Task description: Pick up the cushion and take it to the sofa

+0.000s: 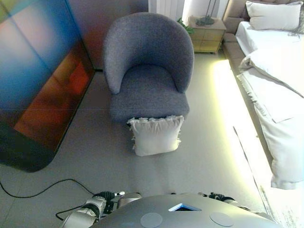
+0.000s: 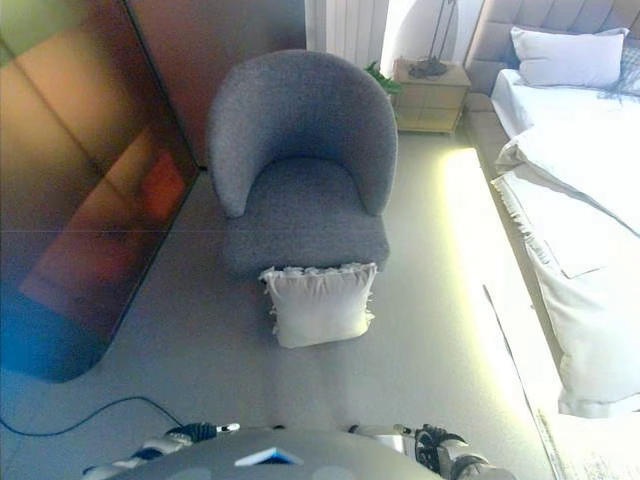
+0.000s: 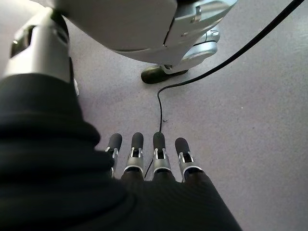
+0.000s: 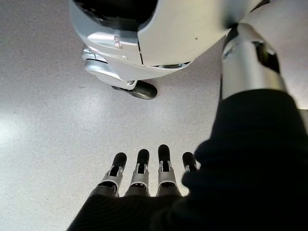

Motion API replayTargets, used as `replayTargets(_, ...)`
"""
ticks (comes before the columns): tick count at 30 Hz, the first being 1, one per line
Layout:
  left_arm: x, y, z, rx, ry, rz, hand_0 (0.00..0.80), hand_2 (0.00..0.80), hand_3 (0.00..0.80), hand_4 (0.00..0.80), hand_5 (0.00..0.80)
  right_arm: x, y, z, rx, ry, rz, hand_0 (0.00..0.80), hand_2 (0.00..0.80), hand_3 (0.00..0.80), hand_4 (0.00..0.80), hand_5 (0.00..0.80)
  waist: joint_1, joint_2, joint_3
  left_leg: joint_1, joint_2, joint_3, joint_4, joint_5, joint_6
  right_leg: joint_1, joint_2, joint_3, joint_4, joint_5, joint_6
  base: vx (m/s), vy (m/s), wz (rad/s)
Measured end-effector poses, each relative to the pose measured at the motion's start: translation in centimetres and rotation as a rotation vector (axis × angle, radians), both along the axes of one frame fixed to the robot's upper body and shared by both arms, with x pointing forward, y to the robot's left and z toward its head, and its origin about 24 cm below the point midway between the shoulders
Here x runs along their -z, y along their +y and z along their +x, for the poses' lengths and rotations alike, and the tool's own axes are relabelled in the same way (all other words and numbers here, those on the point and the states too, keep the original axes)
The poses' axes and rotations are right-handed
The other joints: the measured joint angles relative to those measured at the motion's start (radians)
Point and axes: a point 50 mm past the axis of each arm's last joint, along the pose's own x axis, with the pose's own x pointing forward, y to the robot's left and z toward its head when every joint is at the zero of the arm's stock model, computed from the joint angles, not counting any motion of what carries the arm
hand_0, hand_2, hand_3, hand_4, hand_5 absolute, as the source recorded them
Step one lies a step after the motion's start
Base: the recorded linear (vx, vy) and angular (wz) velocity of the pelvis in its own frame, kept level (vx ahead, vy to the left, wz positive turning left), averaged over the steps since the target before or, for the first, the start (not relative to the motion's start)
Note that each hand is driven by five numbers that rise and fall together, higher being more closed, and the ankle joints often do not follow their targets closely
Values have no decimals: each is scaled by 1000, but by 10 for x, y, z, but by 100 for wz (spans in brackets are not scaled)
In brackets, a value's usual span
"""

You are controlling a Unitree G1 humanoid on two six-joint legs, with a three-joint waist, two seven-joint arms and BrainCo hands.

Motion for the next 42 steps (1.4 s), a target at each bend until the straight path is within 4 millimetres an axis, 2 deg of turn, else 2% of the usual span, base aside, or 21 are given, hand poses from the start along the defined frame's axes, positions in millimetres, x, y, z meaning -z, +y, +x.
replayTargets(3,-1,4,1,-17,-30,34,0,0,0,0,0,-1,2,16,-15,-31,15,0,0,0,0,0,6,-11,27,-87,31,10,163,-56,-22,-64,26,20,83,-35,-30,-55,-170,-14)
replayTargets(4,-3,7,12,-35,-63,40,0,0,0,0,0,-2,5,26,-23,-47,20,0,0,0,0,0,2,-26,57,-136,30,7,260,-66,-33,-95,17,45,133,-61,-47,-1,-123,-7)
replayTargets(5,-5,10,16,-67,-87,44,0,0,0,0,0,-3,6,31,-29,-50,21,0,0,0,0,0,9,-45,82,-182,29,7,352,-46,-36,-106,15,57,159,-67,-55,28,-99,-12)
replayTargets(8,-6,7,26,-80,-119,34,0,0,0,0,0,-4,-2,32,-42,-36,-2,0,0,0,0,0,28,-45,113,-281,25,-21,526,-28,-34,-99,13,74,184,-78,-85,101,-36,-5)
replayTargets(10,-4,4,24,-83,-114,37,0,0,0,0,0,-5,-4,33,-37,-39,-6,0,0,0,0,0,33,-30,123,-284,1,-3,435,-31,-40,-98,11,75,182,-78,-91,266,45,-7)
replayTargets(12,-3,2,19,-89,-93,40,0,0,0,0,0,-4,-2,32,-29,-37,-4,0,0,0,0,0,26,-7,138,-274,-22,45,295,-26,-42,-71,21,74,117,-76,-91,386,80,-1)
replayTargets(14,-1,-2,14,-92,-76,34,0,0,0,0,0,-5,-6,28,-18,-21,-13,0,0,0,0,0,30,10,143,-234,-47,75,102,3,-18,-19,35,75,42,-70,-93,500,84,11)
replayTargets(16,-1,-2,10,-95,-59,33,0,0,0,0,0,-4,-4,27,-1,-16,-9,0,0,0,0,0,30,20,147,-207,-36,70,-42,55,-49,28,66,76,11,-69,-94,467,69,18)
replayTargets(19,1,-3,-2,-100,-28,14,0,0,0,0,0,-3,-4,18,9,9,-7,0,0,0,0,0,77,33,133,-215,19,58,-35,66,-75,60,88,106,32,-62,-107,506,95,-31)
replayTargets(22,2,-4,-9,-102,1,10,0,0,0,0,0,-2,-5,15,13,35,-10,0,0,0,0,0,88,31,115,-230,42,8,-32,61,-82,101,88,151,41,-102,-84,571,161,-27)
replayTargets(24,2,-3,-10,-99,11,6,0,0,0,0,0,-2,-4,10,17,61,-11,0,0,0,0,0,87,23,107,-228,30,6,-28,105,-58,134,60,171,47,-144,-56,526,220,-21)
replayTargets(26,2,-1,-8,-106,10,4,0,0,0,0,0,-1,-2,8,22,71,-11,0,0,0,0,0,81,5,89,-226,-14,41,17,154,3,146,7,178,79,-200,-5,576,243,-20)
replayTargets(27,1,1,-4,-117,-5,8,0,0,0,0,0,-1,0,7,27,72,-10,0,0,0,0,0,76,-18,91,-229,-36,69,59,158,37,147,-26,174,111,-233,19,608,228,-6)
replayTargets(28,-1,5,-1,-117,-14,16,0,0,0,0,0,1,4,3,36,83,-5,0,0,0,0,0,72,-42,99,-223,-59,83,94,122,81,144,-51,158,167,-266,36,594,217,9)
replayTargets(30,-4,11,10,-120,-54,25,0,0,0,0,0,2,10,5,79,67,2,0,0,0,0,0,70,-61,103,-215,-81,81,147,55,97,118,-83,114,293,-279,53,616,220,11)
replayTargets(33,-7,19,16,-112,-74,36,0,0,0,0,0,2,9,6,101,62,-12,0,0,0,0,0,77,-95,77,-167,-118,96,151,-21,111,50,-133,94,527,-283,97,550,164,-3)
replayTargets(35,-10,27,20,-105,-82,54,0,0,0,0,0,1,9,10,96,42,-13,0,0,0,0,0,75,-111,67,-117,-131,99,122,-36,125,-23,-164,95,694,-242,149,360,85,-6)
replayTargets(36,-11,31,20,-105,-81,65,0,0,0,0,0,1,9,14,91,25,-13,0,0,0,0,0,78,-107,66,-88,-126,91,92,-23,119,-72,-162,84,769,-252,156,263,13,8)
replayTargets(38,-15,35,33,-92,-106,69,0,0,0,0,0,-1,9,26,80,-18,-9,0,0,0,0,0,75,-99,69,-71,-110,83,72,-24,120,-152,-151,48,759,-278,149,220,-59,21)
replayTargets(40,-18,31,50,-48,-133,63,0,0,0,0,0,-3,7,38,69,-53,-16,0,0,0,0,0,77,-65,87,-68,-75,81,59,-25,117,-214,-157,-61,628,-299,126,115,-103,-2)
replayTargets(42,-18,26,57,-44,-143,50,0,0,0,0,0,-8,8,58,48,-114,-11,0,0,0,0,0,75,-24,113,-69,-36,98,58,-29,112,-277,-166,-101,495,-256,126,110,-133,-8)
